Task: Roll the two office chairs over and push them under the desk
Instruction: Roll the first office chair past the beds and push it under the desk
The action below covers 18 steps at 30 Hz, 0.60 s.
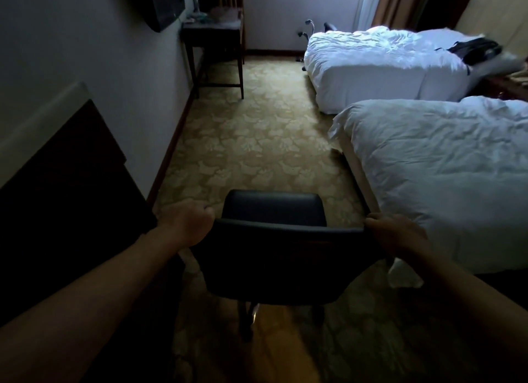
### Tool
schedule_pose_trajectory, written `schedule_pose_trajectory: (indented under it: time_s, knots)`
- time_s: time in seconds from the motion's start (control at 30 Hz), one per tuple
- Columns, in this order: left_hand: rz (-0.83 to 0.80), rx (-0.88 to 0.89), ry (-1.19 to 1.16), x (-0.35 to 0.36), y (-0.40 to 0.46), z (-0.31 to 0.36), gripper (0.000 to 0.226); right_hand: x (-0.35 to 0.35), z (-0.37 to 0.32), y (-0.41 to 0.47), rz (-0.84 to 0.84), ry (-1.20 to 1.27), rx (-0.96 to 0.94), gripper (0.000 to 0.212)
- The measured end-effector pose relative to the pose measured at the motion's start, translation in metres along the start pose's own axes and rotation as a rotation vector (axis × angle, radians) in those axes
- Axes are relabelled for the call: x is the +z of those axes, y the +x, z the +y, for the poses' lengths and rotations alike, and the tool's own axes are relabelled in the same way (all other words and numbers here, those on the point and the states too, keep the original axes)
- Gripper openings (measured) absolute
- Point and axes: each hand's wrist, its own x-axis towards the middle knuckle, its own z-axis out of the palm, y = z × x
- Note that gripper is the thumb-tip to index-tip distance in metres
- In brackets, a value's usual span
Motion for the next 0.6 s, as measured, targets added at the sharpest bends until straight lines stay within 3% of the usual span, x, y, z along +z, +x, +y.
schedule_pose_trajectory:
  time_s: [0.17, 0.43, 0.53, 0.6]
  knots:
    - [-0.021, 0.004, 0.022, -0.006, 0.06, 0.012, 0.043, -0.022, -0.003, 0.061, -0.012, -0.051, -0.053, 0.019]
    - [0.06, 0.024, 0.054, -0.021, 0.138, 0.029, 0.04, -0.052, -0.004, 0.167, -0.129, 0.091, 0.11, 0.037]
    - [0.061, -0.005, 0.037, -0.029, 0.164, 0.04, 0.033, -0.061, -0.003, 0.196, -0.1, 0.087, 0.113, 0.024]
    - [0.063, -0.031, 0.041, -0.033, 0.179, 0.042, 0.032, -0.064, -0.012, 0.211, -0.006, 0.068, -0.001, 0.026]
